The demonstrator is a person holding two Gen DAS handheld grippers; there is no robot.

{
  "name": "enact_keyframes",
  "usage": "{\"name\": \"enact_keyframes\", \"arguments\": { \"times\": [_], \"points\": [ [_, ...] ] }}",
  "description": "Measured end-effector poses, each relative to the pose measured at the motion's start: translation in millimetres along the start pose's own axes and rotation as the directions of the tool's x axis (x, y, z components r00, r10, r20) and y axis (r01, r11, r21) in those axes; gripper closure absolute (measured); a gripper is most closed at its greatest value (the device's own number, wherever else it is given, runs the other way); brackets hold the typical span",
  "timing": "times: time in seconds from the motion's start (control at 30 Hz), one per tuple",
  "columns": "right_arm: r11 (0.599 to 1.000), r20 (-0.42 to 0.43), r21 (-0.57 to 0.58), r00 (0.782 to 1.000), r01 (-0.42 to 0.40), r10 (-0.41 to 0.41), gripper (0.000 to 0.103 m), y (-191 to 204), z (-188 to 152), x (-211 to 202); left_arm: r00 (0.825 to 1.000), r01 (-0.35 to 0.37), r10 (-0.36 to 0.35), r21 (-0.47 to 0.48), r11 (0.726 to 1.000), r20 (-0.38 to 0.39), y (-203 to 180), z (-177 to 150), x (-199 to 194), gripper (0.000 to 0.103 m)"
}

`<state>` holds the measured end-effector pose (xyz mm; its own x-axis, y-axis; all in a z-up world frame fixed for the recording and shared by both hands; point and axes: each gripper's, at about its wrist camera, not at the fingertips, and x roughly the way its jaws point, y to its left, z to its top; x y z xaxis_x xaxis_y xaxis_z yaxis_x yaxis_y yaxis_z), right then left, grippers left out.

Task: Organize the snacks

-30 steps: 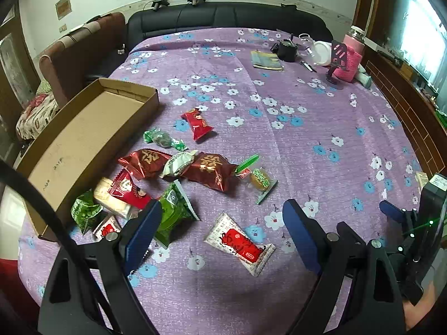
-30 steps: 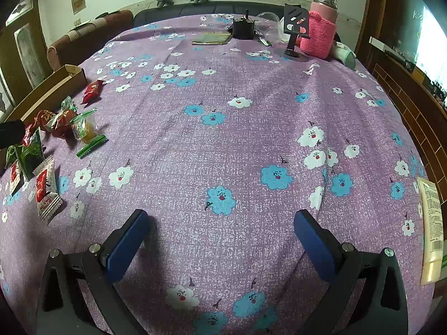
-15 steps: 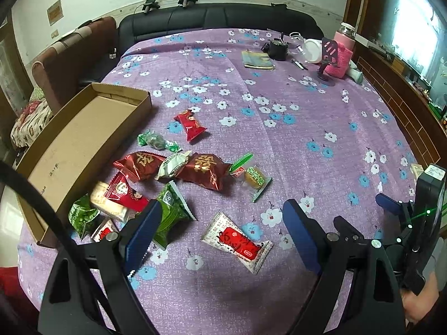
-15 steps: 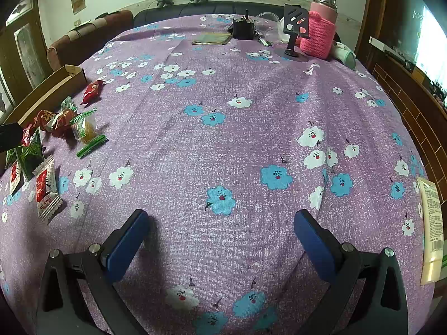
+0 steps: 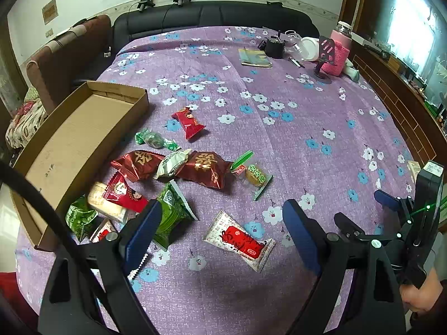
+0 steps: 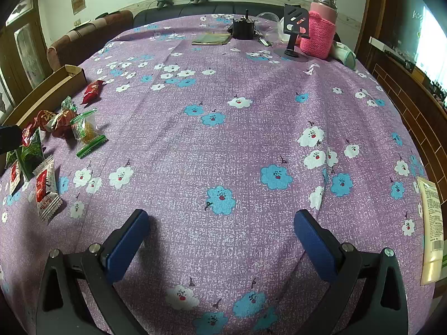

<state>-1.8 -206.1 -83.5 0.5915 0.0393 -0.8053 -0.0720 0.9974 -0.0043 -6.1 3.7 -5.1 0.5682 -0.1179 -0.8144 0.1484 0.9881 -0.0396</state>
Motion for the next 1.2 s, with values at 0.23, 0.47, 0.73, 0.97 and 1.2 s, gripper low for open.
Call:
{"name": "enact_keyframes", "arguments": {
  "times": [0.23,0.47,0.73,0.97,1.2],
  "points": [
    [1.000,0.000,-0.001,1.000,0.001,-0.001,0.000,0.3,0.0,0.1,1.000,0.012,-0.012,0.012,1.000,-0.011,0.9,-2.2,1.0,0.015],
    [1.000,-0.015,0.000,1.000,0.003,-0.003,0.000,0.6,1.2,-0.7,1.000,0.013,-0.013,0.005,1.000,-0.018,8.3,-0.8,1.7,0.015],
    [1.000,-0.010,0.005,1.000,-0.015,0.015,0.000,8.6,7.7,-11.2,0.999,0.019,-0.019,-0.001,1.000,-0.026,27.1,0.2,-1.5,0.015],
    [0.990,0.007,-0.054,0.992,-0.128,0.128,0.000,42.8,22.3,-28.7,0.999,0.013,-0.014,-0.022,1.000,-0.046,54.3,-4.2,-4.7,0.015],
    [0.969,0.010,-0.148,0.979,-0.200,0.203,0.001,80.5,29.0,-31.8,0.998,0.004,-0.005,-0.013,1.000,-0.064,70.0,-15.1,-11.1,0.015]
  ]
}}
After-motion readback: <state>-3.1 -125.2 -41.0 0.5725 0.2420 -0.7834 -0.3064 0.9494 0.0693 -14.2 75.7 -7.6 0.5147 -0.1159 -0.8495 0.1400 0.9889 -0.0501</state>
